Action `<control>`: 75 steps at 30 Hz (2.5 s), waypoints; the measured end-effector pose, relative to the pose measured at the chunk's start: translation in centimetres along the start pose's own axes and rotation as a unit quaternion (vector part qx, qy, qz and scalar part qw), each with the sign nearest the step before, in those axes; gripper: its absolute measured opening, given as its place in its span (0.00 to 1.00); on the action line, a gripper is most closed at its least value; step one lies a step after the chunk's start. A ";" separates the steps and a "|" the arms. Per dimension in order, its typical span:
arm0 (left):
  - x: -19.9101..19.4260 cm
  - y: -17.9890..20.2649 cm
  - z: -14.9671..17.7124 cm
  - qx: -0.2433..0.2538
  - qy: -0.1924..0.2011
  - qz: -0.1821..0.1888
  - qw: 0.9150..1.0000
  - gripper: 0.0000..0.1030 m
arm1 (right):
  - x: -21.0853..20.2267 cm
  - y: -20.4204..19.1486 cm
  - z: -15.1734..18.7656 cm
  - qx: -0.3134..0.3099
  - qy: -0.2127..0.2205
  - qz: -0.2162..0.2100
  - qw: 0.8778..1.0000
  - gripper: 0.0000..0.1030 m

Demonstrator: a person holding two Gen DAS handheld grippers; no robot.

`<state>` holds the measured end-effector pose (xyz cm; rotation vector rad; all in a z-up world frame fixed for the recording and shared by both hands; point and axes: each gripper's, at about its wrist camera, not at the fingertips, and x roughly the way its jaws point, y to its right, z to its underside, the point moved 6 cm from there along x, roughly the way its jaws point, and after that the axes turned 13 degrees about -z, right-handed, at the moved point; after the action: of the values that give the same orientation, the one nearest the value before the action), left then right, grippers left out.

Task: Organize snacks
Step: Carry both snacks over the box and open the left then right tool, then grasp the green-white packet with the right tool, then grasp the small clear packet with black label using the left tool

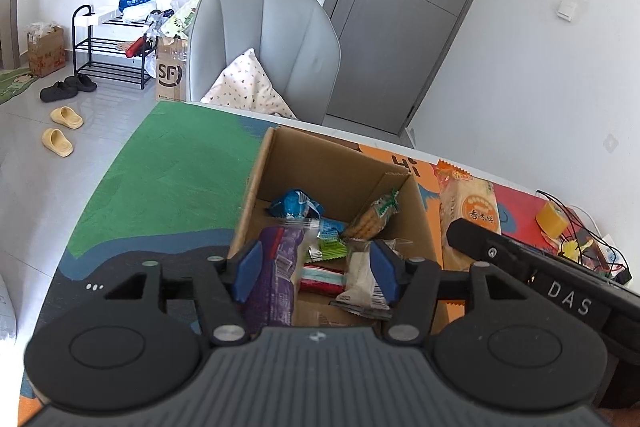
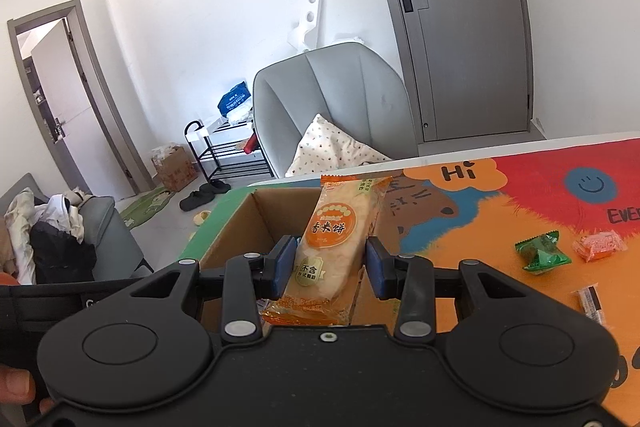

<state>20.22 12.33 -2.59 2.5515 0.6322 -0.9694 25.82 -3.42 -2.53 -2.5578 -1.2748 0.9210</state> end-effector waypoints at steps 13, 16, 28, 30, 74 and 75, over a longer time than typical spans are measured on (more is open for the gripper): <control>-0.1 -1.9 -0.3 -0.024 0.001 -0.017 1.000 0.68 | 0.8 -0.8 0.5 0.020 -0.002 -0.021 1.000 0.58; 0.0 -1.7 -0.2 -0.021 -0.001 -0.015 1.000 0.68 | 0.1 0.0 0.7 0.032 -0.001 -0.013 0.999 0.58; 0.2 3.0 1.0 0.014 -0.012 0.018 1.000 0.69 | -4.9 5.1 1.5 0.057 0.020 0.058 0.996 0.59; 0.1 4.0 1.3 0.022 -0.012 0.024 0.999 0.69 | -5.9 6.0 1.6 0.063 0.024 0.070 0.995 0.59; 3.0 20.2 8.0 0.157 -0.046 0.086 0.983 0.60 | -9.2 17.8 10.5 0.154 -0.032 0.130 0.979 0.23; 3.1 20.6 8.2 0.158 -0.048 0.086 0.982 0.60 | -9.7 18.0 10.6 0.156 -0.029 0.132 0.978 0.23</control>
<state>28.52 -7.92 -7.46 2.7521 0.2389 -1.2035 27.45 -23.61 -13.38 -2.4971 -0.7371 1.1478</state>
